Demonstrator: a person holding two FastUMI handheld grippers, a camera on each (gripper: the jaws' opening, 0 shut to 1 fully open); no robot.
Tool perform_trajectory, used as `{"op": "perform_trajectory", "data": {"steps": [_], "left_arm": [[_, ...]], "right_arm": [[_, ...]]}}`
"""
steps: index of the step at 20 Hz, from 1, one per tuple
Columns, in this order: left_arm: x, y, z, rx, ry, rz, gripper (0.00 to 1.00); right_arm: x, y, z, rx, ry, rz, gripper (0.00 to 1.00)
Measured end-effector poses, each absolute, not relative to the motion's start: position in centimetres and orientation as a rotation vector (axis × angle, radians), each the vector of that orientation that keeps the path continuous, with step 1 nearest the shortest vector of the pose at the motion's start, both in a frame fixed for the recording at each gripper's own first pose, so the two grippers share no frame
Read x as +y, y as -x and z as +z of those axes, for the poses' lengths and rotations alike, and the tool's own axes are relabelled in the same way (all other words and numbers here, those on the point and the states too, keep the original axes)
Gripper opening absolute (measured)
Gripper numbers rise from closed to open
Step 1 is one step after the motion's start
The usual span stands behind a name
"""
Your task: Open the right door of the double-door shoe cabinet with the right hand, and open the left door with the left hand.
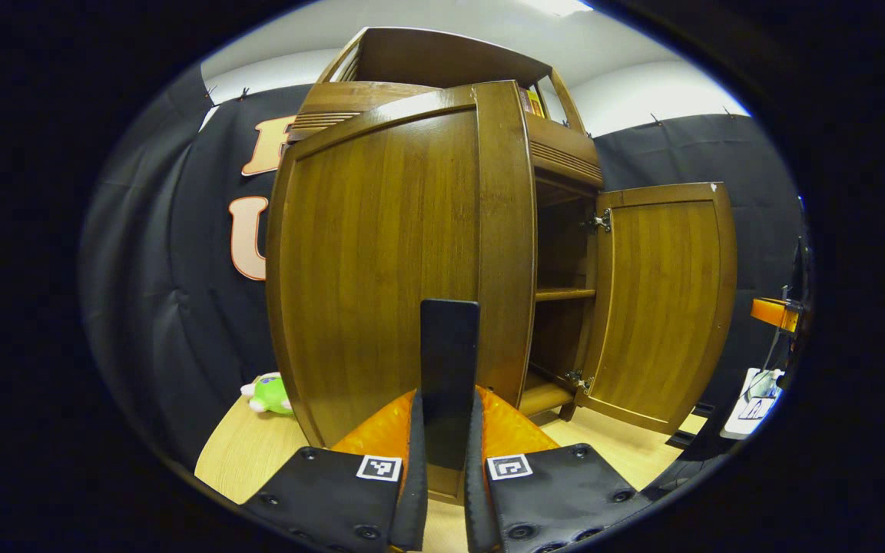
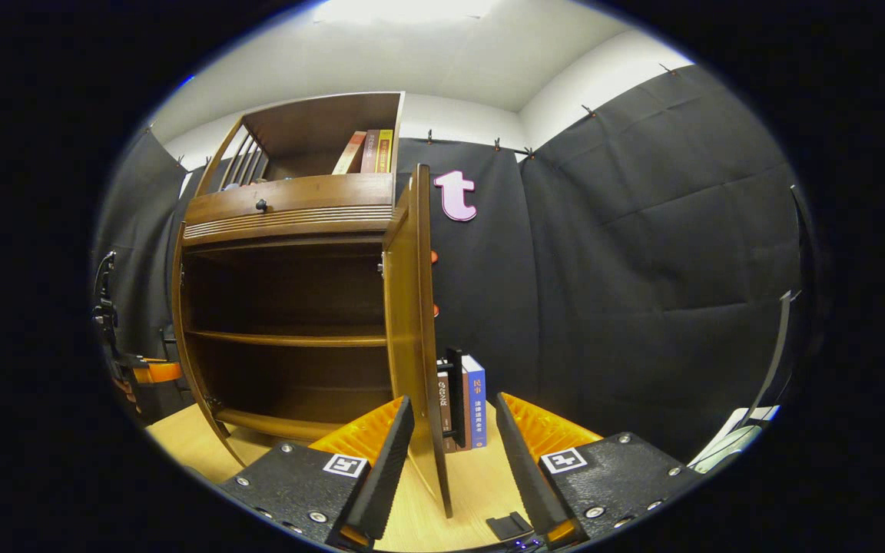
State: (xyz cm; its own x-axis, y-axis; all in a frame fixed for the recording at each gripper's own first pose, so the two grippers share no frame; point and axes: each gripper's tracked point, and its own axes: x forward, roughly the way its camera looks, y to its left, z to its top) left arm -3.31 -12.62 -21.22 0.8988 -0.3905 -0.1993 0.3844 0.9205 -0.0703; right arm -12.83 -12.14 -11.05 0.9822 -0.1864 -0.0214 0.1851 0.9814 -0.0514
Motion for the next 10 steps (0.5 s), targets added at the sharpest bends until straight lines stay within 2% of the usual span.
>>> {"op": "perform_trajectory", "data": {"steps": [2,3,4,5,6,7,10], "left_arm": [[-11.7,3.9,-21.1,0.208,0.02,-0.391,0.28],[-11.2,4.3,-20.9,0.202,0.015,-0.385,0.27],[-10.5,4.6,-20.8,0.198,0.01,-0.377,0.28],[-9.9,4.8,-20.9,0.196,0.01,-0.367,0.28],[-9.1,5.1,-20.8,0.195,0.01,-0.355,0.28],[-8.4,5.3,-20.7,0.196,0.011,-0.34,0.27],[-6.2,6.1,-20.6,0.193,-0.006,-0.296,0.25]], "right_arm": [[-11.5,12.9,-11.0,0.024,0.044,-0.173,0.68],[-11.1,12.9,-10.8,0.023,0.042,-0.166,0.79],[-10.7,13.0,-10.8,0.023,0.041,-0.156,0.79],[-10.4,12.9,-10.7,0.023,0.043,-0.147,0.68],[-10.2,12.9,-10.7,0.024,0.047,-0.143,0.79],[-10.0,12.9,-10.7,0.023,0.05,-0.137,0.68],[-9.5,12.9,-10.9,0.024,0.043,-0.12,0.68]]}}
